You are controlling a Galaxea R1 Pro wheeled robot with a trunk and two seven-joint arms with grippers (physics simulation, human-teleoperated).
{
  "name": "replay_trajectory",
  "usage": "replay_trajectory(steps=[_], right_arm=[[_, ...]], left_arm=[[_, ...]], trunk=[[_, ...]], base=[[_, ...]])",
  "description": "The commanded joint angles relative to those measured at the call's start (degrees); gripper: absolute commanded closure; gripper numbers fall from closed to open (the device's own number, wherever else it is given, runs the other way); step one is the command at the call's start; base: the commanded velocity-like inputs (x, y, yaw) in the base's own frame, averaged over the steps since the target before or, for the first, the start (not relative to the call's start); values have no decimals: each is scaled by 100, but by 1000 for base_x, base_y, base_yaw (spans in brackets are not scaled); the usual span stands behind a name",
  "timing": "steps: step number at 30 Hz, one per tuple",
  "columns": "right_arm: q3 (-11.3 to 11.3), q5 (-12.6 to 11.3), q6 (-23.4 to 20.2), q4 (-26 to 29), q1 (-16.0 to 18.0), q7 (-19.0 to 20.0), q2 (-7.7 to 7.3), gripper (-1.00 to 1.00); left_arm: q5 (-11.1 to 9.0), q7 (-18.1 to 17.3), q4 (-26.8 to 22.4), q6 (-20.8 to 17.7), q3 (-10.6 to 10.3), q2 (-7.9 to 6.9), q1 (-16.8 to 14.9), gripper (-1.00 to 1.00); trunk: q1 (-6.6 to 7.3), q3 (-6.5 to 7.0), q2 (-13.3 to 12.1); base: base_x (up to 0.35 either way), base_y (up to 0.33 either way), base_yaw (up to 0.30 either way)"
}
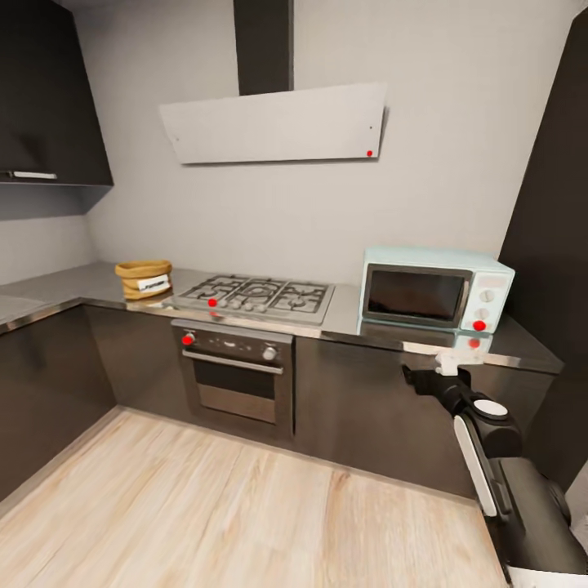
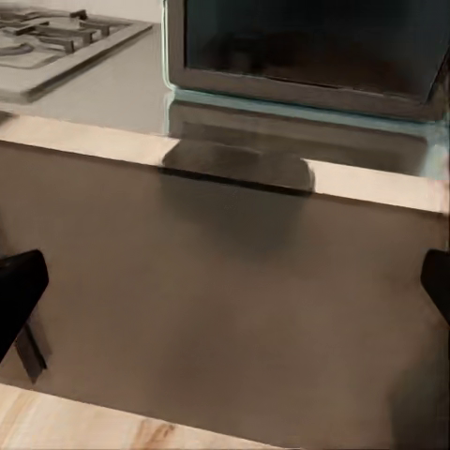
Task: In the kitchen, take the popcorn bag from the countertop, put it into the microwave, and heat it until the popcorn is cooked so the cooked popcorn ends up inside the bag.
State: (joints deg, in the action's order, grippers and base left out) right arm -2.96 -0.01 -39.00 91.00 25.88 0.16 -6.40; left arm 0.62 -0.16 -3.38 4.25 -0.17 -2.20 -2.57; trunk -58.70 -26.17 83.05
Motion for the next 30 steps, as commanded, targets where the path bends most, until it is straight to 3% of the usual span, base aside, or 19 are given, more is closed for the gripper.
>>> replay_trajectory(steps=[1, 3, 6, 10, 15, 20, 26, 30], right_arm=[[-7, -3, -29, 5, 83, -8, -4, -100], [-146, -20, -32, 0, 299, -40, -18, -100], [-544, -48, -37, -3, 467, -44, 6, -100], [-316, -24, -30, -4, 488, -58, 37, -100], [-205, -9, -24, -12, 424, -76, 33, -100], [149, -3, -26, -10, 397, -87, 36, -100], [327, -8, -29, -4, 391, -337, 35, -100], [609, -8, -21, -9, 391, -361, 45, -100]], left_arm=[[7, -2, 4, 17, -1, 4, -5, -100], [-2, -2, 4, 15, -1, 4, -9, -100], [-18, -2, 4, 14, 6, 7, -35, -100], [-26, -2, 4, 14, 8, 9, -69, -100], [-27, -2, 4, 14, 8, 9, -76, -100], [-18, -2, 4, 14, 4, 15, -75, -100], [-9, -2, 4, 23, 0, 17, -68, -100], [-2, -2, 4, 23, -4, 24, -68, -100]], trunk=[[-3, -6, 3], [-3, -6, 3], [-3, -6, 3], [-3, -6, 3], [-3, -6, 3], [-3, -6, 3], [-3, -6, 3], [-3, -6, 3]], base=[[325, 0, -300], [334, 0, -300], [339, 0, -300], [341, -12, -300], [341, -104, -300], [326, -151, -300], [62, -33, -300], [2, -201, -300]])
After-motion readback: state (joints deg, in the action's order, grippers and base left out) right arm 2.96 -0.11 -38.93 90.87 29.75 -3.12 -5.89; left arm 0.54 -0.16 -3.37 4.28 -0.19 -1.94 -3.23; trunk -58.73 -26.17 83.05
